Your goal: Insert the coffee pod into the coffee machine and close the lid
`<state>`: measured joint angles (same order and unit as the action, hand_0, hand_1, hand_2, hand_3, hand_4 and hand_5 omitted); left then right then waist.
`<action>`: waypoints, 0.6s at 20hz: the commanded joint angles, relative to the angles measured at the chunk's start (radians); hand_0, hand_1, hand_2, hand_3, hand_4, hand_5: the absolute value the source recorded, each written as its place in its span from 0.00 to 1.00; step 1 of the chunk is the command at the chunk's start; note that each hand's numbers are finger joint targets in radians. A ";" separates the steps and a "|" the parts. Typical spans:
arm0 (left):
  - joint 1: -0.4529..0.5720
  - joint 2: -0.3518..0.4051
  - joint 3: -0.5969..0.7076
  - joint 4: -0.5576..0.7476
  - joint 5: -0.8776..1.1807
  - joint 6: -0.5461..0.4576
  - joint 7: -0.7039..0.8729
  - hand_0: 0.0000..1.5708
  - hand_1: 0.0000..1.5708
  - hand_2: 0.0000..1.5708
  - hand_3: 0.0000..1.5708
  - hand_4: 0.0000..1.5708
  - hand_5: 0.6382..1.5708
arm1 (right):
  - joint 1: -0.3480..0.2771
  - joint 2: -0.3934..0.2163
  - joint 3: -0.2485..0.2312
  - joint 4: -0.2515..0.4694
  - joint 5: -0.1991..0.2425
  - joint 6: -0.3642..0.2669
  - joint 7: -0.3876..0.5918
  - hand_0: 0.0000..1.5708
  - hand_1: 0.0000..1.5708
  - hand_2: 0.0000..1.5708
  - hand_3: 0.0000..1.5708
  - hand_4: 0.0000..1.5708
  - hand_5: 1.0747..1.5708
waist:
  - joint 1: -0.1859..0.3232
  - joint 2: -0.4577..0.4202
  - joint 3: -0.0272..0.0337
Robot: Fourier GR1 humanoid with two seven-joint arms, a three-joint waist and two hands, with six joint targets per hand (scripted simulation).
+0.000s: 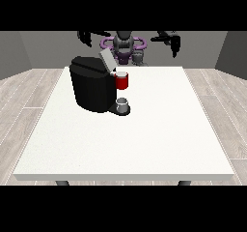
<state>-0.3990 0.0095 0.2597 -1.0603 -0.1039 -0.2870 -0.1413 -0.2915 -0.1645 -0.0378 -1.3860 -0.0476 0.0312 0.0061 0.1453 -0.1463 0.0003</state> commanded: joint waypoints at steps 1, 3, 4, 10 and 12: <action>0.041 -0.009 -0.059 -0.069 0.074 0.039 0.003 0.00 0.00 0.00 0.00 0.00 1.00 | -0.129 -0.050 -0.068 0.057 -0.044 0.031 0.066 0.00 0.00 0.00 0.00 0.00 1.00 | 0.010 0.051 -0.0002; 0.077 -0.009 -0.027 -0.135 0.072 0.012 0.040 0.00 0.00 0.00 0.00 0.00 1.00 | -0.056 -0.018 -0.056 0.089 -0.037 0.044 -0.045 0.00 0.00 0.00 0.00 0.00 1.00 | 0.010 0.067 0.0000; 0.077 0.021 -0.028 -0.135 0.074 -0.025 0.020 0.00 0.00 0.00 0.00 0.00 1.00 | -0.115 -0.011 -0.051 0.101 -0.021 0.009 0.019 0.00 0.00 0.00 0.00 0.00 1.00 | 0.022 0.088 -0.0002; 0.139 -0.001 -0.076 -0.259 0.079 0.029 0.078 0.00 0.00 0.00 0.00 0.00 1.00 | -0.170 -0.021 -0.078 0.192 -0.034 0.050 -0.040 0.00 0.00 0.00 0.00 0.00 1.00 | 0.003 0.133 -0.0001; 0.163 0.034 -0.073 -0.305 0.097 0.022 0.104 0.00 0.00 0.00 0.00 0.00 1.00 | -0.171 -0.005 -0.060 0.210 -0.013 0.040 -0.045 0.00 0.00 0.00 0.00 0.00 1.00 | -0.016 0.127 -0.0002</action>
<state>-0.2790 0.0236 0.1960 -1.2980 -0.0272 -0.2709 -0.0634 -0.4430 -0.1822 -0.1044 -1.2161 -0.0711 0.0668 -0.0209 0.1503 -0.0344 0.0001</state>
